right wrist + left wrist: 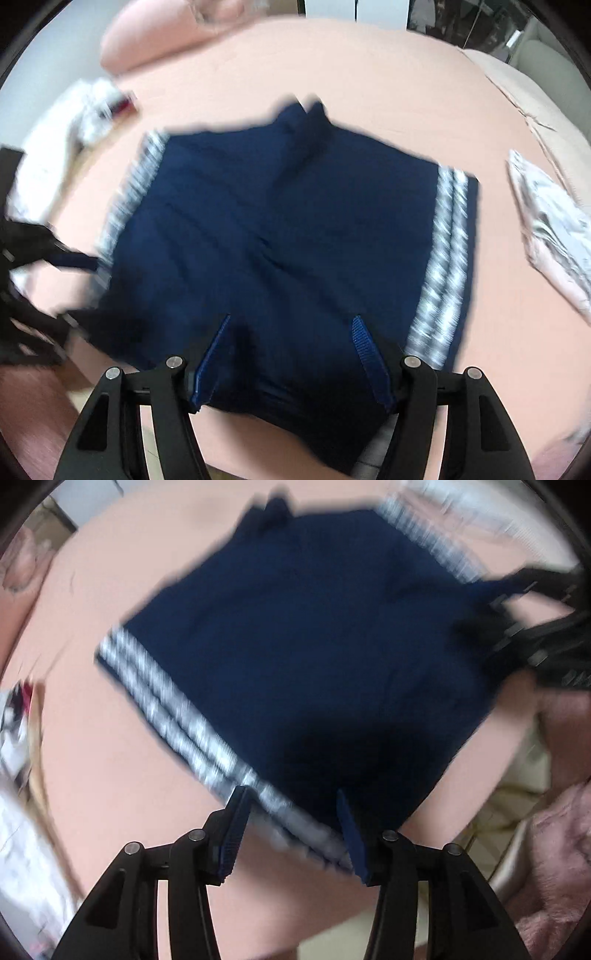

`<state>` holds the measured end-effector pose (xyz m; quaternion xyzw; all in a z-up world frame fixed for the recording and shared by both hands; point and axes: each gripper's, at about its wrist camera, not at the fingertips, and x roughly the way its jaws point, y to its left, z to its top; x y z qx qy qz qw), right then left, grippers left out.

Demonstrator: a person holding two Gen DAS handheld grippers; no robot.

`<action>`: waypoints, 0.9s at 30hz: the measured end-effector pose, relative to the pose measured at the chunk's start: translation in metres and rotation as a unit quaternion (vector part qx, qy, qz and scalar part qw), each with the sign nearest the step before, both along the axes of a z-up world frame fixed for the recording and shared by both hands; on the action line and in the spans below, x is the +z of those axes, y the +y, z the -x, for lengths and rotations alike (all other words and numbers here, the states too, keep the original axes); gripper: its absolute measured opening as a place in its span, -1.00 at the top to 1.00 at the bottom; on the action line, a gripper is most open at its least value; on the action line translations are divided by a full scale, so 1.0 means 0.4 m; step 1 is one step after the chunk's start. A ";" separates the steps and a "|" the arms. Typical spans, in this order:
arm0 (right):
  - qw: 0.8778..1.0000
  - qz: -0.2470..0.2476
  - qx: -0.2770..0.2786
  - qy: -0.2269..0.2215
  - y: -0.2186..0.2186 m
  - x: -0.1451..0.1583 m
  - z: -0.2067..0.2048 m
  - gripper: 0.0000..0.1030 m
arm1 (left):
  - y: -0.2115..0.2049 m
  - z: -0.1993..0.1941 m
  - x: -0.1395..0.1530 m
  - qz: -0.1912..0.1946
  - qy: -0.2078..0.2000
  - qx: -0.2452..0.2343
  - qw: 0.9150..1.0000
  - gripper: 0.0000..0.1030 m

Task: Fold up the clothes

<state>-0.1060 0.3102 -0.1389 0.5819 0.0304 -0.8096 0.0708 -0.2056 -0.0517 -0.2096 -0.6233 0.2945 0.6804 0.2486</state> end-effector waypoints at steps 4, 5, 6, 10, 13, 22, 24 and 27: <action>0.999 0.006 0.006 -0.040 0.080 -0.016 -0.034 -0.29 | -0.050 -0.013 0.025 0.045 -0.018 -0.026 0.998 0.09; 0.999 0.012 0.009 -0.043 0.098 -0.008 -0.046 -0.29 | -0.057 -0.012 0.035 0.046 -0.013 -0.026 0.999 0.10; 0.999 0.013 0.006 -0.040 0.112 0.002 -0.055 -0.29 | -0.056 -0.010 0.048 0.038 -0.003 -0.025 0.999 0.10; 0.999 0.037 -0.002 -0.012 0.138 0.023 -0.069 -0.29 | -0.006 0.001 0.082 -0.022 0.053 -0.015 0.998 0.10; 0.999 -0.012 0.030 -0.024 0.121 -0.013 -0.093 -0.29 | 0.037 0.003 0.059 -0.051 0.054 -0.006 0.997 0.10; 0.998 -0.021 -0.017 -0.059 0.252 -0.002 -0.125 -0.46 | 0.020 -0.002 0.024 -0.056 0.057 0.001 0.997 0.08; 0.999 0.027 -0.027 -0.035 0.288 0.043 -0.122 -0.45 | 0.013 0.009 0.053 -0.073 0.080 -0.003 0.994 0.08; 0.997 0.061 -0.053 0.017 0.343 0.112 -0.089 -0.46 | 0.021 0.052 0.079 -0.108 0.115 0.003 0.988 0.08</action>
